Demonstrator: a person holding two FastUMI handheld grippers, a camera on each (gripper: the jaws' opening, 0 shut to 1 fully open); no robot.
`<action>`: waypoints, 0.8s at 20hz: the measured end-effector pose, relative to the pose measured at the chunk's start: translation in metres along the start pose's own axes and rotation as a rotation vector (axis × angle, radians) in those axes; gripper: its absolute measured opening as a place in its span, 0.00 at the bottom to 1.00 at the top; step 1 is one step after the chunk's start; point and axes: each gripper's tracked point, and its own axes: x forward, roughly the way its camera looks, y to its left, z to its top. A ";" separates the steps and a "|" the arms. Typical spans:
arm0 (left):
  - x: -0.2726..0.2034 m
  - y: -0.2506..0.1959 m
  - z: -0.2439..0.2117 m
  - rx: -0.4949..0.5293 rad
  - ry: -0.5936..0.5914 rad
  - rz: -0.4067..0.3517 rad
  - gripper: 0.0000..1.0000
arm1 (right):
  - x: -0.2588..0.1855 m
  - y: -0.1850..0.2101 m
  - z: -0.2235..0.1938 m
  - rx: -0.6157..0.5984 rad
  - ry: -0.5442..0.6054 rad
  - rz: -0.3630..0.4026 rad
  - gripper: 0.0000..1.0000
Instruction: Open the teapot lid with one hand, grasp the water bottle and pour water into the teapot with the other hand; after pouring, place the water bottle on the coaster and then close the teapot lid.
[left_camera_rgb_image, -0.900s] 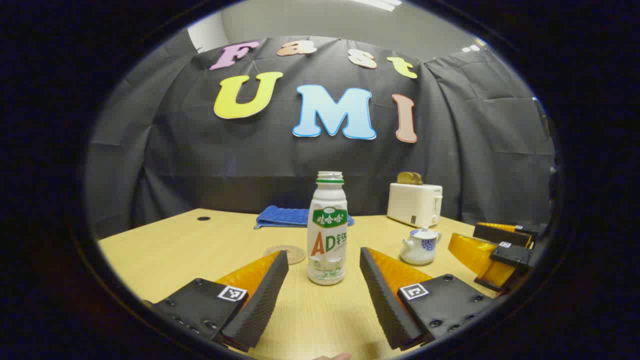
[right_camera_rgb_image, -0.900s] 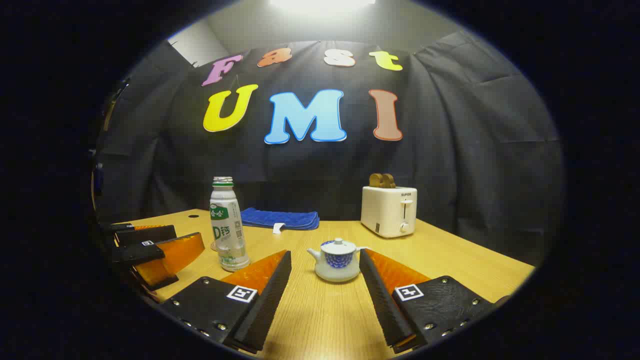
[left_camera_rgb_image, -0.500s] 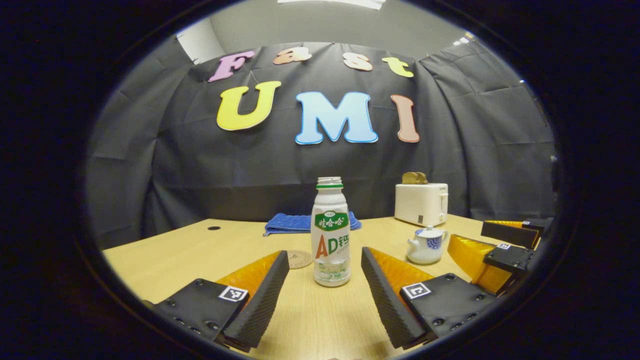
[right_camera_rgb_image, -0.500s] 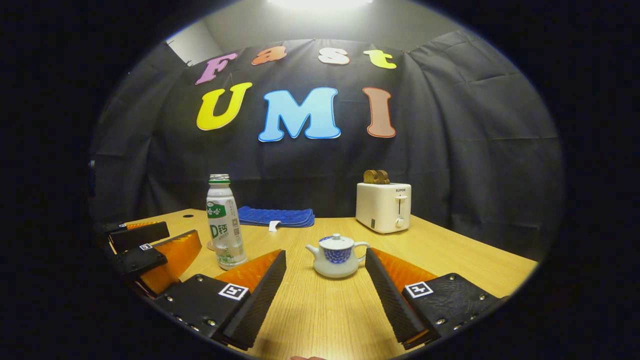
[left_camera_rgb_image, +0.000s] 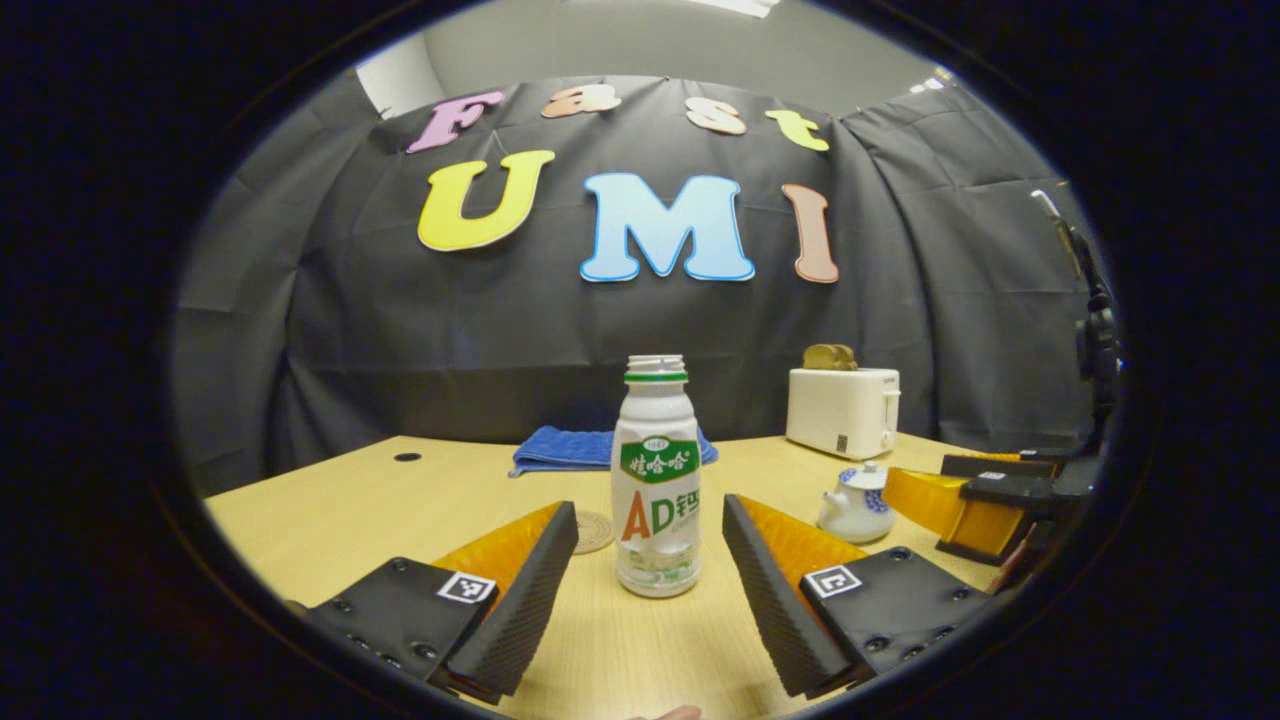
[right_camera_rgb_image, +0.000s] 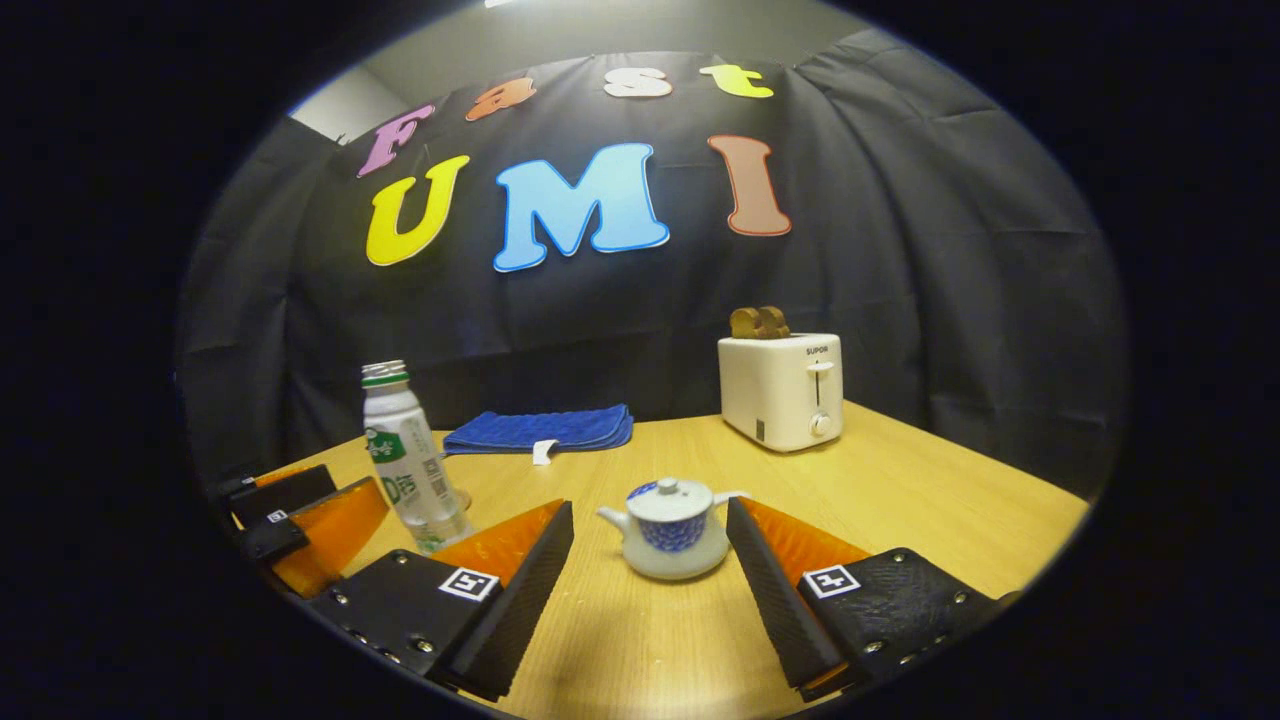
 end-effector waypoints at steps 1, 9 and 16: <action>0.007 0.003 0.006 0.005 -0.005 0.003 1.00 | 0.020 -0.002 0.006 -0.035 -0.001 -0.005 0.95; 0.033 0.010 0.017 0.058 -0.013 0.020 0.90 | 0.076 -0.003 -0.007 -0.089 0.091 -0.015 0.58; 0.041 0.007 0.010 0.055 0.004 0.009 0.90 | 0.075 -0.003 -0.003 -0.139 0.071 -0.019 0.10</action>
